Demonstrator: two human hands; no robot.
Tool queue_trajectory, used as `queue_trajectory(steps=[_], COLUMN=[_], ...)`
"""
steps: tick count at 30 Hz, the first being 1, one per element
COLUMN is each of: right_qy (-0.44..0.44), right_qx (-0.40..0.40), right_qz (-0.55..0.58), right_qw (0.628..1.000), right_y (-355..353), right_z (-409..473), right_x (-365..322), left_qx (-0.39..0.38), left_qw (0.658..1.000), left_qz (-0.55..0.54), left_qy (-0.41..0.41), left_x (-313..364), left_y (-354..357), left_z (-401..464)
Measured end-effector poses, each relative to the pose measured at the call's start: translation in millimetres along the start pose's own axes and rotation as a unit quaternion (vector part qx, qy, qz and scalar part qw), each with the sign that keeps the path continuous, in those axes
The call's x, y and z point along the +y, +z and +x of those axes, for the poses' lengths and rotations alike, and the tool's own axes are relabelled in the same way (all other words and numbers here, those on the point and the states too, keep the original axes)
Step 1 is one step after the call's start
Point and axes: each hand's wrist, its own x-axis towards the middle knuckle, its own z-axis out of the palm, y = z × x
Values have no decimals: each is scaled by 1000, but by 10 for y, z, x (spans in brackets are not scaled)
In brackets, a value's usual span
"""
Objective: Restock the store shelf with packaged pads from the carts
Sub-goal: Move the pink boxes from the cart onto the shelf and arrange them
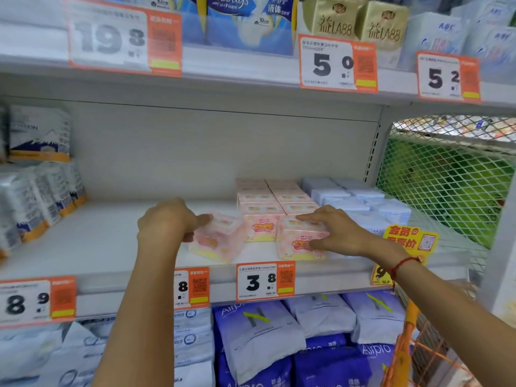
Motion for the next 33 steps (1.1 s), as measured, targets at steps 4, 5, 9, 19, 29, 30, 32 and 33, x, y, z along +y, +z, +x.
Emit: queue_trajectory(steps=[4,5,9,19,29,30,32,33], right_qy=[15,16,18,83,41,34,26,23], right_qx=[0,-2,2,44,66,66,67,67], right_qz=[12,10,-4,-102,-122,-120,-119,-119], right_qw=[1000,1000,1000,990,989,990,990,990], right_y=[6,-1,-69,-157,-136,-132,-127,-126], right_z=[-21,-34,-83,-177,-178,-185,-201,-205], right_x=[-6,-23,-78,-99,-113,-102,-84,-75], left_qx=[-78,-114,-185,20,34,32,34,36], left_qw=[995,989,971,973,969,970,971,970], left_qz=[16,-2,-77,74,72,68,63,63], left_qy=[64,97,134,216,232,231,230,231], left_x=[17,44,167,703,693,687,683,684], left_y=[-47,-44,-22,486,502,502,506,511], left_z=[-57,-99,-232,-545,-512,-505,-495,-491])
